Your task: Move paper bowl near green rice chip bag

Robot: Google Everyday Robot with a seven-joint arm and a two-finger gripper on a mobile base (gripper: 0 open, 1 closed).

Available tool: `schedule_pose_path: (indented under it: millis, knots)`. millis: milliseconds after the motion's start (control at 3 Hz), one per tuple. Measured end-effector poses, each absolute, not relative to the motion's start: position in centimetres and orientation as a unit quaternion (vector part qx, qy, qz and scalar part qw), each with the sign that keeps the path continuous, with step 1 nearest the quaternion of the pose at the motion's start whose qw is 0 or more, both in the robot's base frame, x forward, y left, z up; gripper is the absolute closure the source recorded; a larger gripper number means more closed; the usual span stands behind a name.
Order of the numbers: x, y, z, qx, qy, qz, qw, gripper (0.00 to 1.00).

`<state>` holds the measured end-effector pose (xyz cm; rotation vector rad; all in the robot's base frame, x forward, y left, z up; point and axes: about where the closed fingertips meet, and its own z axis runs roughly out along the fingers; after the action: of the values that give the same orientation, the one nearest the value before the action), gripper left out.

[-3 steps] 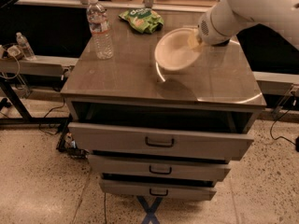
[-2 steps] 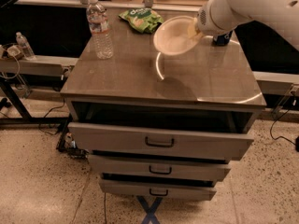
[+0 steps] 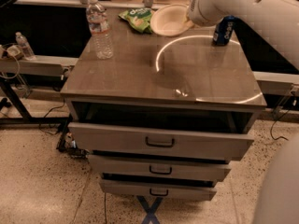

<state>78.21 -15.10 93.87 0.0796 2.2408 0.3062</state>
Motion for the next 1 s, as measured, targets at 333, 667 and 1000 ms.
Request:
schedule_pose_path:
  millis: [333, 667, 1000]
  knots:
    - [82.1, -14.7, 92.6, 0.089, 0.89, 0.138, 0.426, 1.0]
    - [85.7, -14.5, 91.0, 0.128, 0.884, 0.135, 0.428, 1.0]
    - [88.5, -14.9, 89.2, 0.159, 0.882, 0.126, 0.424, 1.0]
